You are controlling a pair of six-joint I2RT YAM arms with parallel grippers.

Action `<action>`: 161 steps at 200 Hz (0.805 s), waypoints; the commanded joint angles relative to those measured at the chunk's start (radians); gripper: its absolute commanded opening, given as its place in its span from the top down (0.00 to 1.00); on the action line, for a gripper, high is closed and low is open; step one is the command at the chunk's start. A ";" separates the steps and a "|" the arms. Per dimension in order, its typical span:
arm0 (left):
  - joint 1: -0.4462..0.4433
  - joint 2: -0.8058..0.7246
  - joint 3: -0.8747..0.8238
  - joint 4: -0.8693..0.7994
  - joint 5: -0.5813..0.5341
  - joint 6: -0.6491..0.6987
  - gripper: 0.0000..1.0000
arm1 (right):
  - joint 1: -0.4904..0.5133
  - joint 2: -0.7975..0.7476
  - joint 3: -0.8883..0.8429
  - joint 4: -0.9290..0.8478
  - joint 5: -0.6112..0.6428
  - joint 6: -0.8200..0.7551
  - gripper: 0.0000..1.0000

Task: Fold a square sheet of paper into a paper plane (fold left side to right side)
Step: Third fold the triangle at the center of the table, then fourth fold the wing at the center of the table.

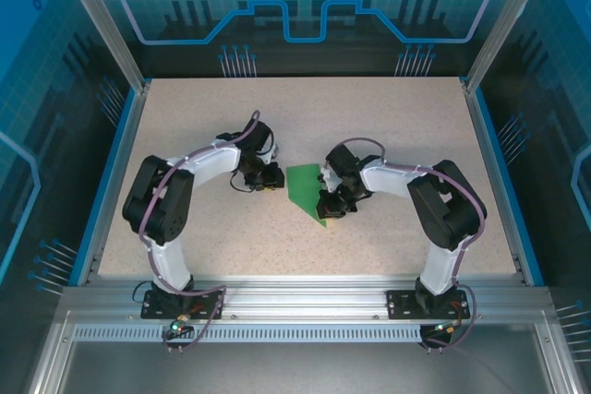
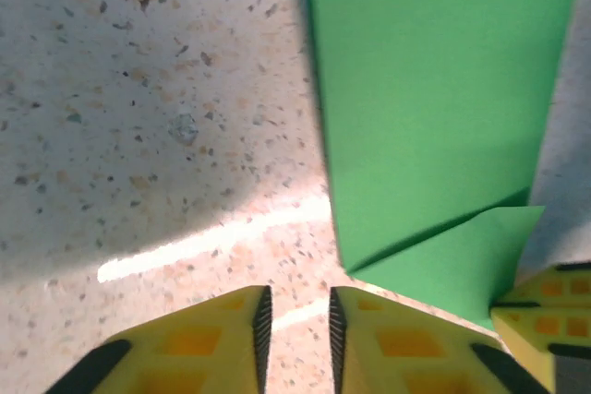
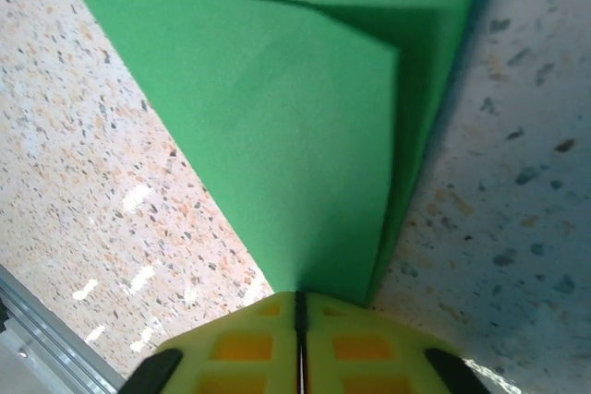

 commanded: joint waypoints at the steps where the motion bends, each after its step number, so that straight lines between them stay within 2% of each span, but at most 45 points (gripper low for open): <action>1: 0.000 -0.083 -0.042 0.008 -0.018 -0.035 0.68 | -0.010 -0.064 0.049 -0.055 0.041 -0.038 0.85; 33: -0.001 -0.151 -0.123 0.083 0.037 -0.125 0.57 | -0.031 -0.115 0.073 -0.072 0.124 -0.102 0.69; 69: -0.003 -0.152 -0.205 0.215 0.155 -0.234 0.49 | -0.049 -0.106 0.081 -0.003 0.145 -0.163 0.58; 109: -0.024 -0.108 -0.243 0.330 0.216 -0.311 0.46 | -0.042 -0.129 0.058 0.061 0.157 -0.160 0.56; 161: -0.043 -0.039 -0.198 0.333 0.230 -0.310 0.47 | 0.021 -0.247 -0.045 0.103 0.263 -0.160 0.52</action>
